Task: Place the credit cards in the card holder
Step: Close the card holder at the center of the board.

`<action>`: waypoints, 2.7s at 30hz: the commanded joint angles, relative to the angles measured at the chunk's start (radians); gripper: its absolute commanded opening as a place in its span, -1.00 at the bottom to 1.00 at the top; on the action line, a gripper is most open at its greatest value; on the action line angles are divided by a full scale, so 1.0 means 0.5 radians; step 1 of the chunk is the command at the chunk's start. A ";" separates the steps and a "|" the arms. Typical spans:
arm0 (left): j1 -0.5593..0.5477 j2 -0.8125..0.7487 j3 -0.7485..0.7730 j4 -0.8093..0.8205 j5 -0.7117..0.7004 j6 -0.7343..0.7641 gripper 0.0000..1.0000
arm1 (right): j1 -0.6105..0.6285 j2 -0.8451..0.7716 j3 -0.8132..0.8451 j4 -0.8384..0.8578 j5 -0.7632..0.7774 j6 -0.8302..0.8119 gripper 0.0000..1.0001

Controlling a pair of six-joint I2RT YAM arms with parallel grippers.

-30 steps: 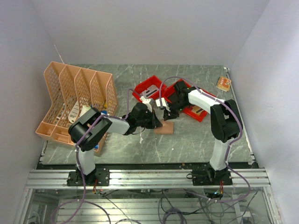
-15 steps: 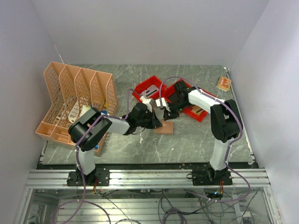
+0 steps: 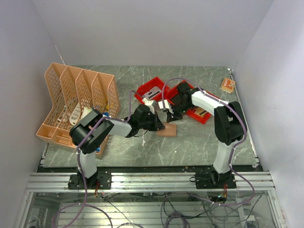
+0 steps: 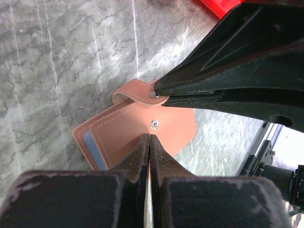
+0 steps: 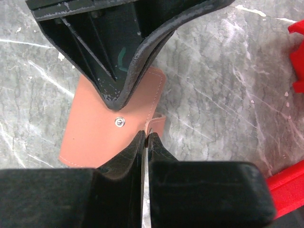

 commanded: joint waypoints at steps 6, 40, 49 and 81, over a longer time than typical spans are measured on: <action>0.010 0.084 0.014 -0.083 -0.010 0.021 -0.86 | -0.004 -0.197 -0.144 -0.074 -0.095 -0.127 -1.00; 0.012 0.113 -0.025 -0.026 0.007 -0.012 -0.86 | 0.163 -0.385 -0.572 0.246 0.165 -0.113 -1.00; 0.014 0.100 -0.040 -0.019 0.002 -0.024 -0.86 | 0.289 -0.422 -0.761 0.324 0.309 -0.095 -1.00; 0.027 0.121 -0.100 0.127 0.039 -0.126 -0.86 | 0.303 -0.601 -0.945 0.426 0.380 0.022 -0.93</action>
